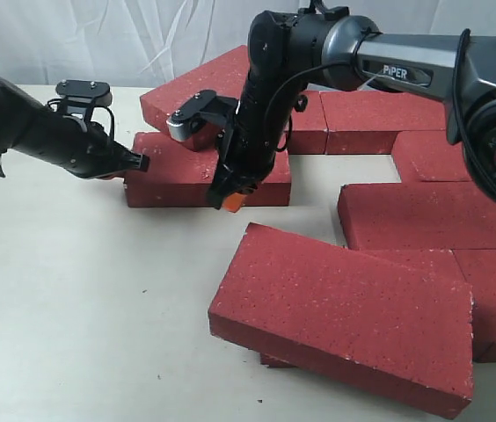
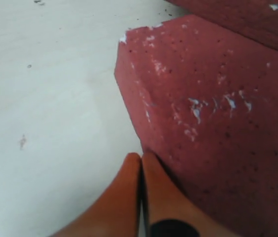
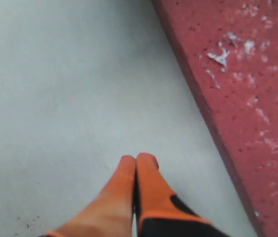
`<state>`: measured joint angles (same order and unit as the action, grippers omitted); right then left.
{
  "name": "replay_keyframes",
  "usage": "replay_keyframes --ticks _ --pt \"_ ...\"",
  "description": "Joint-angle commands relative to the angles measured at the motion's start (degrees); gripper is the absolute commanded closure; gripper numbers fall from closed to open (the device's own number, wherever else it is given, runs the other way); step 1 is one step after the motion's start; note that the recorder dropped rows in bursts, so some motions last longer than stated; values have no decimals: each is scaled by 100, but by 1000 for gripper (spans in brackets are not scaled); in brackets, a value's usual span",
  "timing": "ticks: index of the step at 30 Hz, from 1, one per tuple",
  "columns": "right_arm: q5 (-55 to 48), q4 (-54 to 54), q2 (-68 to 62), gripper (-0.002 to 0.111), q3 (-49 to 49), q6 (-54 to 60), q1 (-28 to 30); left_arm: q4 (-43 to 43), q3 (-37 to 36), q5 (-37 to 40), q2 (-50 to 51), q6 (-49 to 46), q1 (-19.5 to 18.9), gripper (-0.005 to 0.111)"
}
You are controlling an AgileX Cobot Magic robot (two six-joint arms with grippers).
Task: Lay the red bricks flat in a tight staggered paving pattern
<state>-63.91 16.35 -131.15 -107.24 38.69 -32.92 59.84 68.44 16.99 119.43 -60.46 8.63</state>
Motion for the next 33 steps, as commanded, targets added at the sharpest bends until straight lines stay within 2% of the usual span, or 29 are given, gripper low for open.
replay_keyframes --ticks 1,16,25,33 --pt "88 -100 24 109 12 -33 26 107 100 -71 149 -13 180 107" --pt "225 -1332 26 109 12 -638 71 144 315 12 393 -13 417 107" --pt "-302 -1098 77 109 12 -638 416 180 401 123 402 -13 563 107" --pt "-556 -188 637 109 141 -596 1107 203 409 84 422 -13 588 107"
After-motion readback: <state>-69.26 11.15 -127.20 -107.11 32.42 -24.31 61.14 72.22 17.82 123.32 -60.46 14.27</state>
